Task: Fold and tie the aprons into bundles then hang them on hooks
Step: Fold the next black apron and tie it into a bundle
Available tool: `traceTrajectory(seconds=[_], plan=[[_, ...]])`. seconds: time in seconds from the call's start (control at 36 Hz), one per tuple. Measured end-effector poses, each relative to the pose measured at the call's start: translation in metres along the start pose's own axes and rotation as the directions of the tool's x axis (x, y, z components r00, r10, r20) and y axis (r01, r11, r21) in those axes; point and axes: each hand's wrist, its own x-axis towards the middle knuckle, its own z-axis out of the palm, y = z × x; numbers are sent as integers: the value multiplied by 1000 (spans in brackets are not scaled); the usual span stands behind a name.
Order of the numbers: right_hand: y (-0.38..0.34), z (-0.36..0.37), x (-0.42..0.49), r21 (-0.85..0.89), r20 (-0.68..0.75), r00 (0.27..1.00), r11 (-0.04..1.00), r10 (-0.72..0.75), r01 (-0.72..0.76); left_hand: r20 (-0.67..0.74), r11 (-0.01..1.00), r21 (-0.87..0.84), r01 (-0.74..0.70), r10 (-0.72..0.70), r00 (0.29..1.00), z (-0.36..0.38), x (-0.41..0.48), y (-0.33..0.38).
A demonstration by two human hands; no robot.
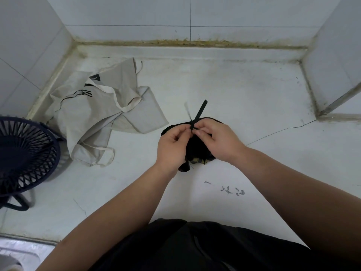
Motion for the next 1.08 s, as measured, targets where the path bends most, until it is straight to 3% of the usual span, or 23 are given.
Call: traceTrajectory(seconds=[0.31, 0.44, 0.53, 0.61, 0.78, 0.94, 1.08], plan=[[-9, -7, 2, 54, 18, 994, 993, 104, -105, 106, 1000, -17, -7, 9, 994, -2, -3, 6], [-9, -8, 1, 61, 47, 988, 986, 149, -152, 64, 998, -66, 23, -19, 998, -2, 2, 2], [-8, -12, 6, 207, 94, 955, 933, 281, -294, 163, 992, -106, 67, -50, 985, -3, 4, 1], [-12, -16, 11, 359, 144, 947, 877, 286, -319, 239, 995, -83, 59, -37, 970, -7, 7, 1], [-15, -23, 10, 260, 238, 947, 925, 216, -276, 240, 997, 45, -67, 55, 969, -12, 15, -1], [-14, -24, 14, 28, 245, 934, 961, 258, -273, 237, 996, -57, -62, 74, 969, -10, 13, -2], [-16, -21, 12, 88, 212, 939, 952, 270, -293, 219, 993, -111, -37, 60, 974, -7, 10, 1]])
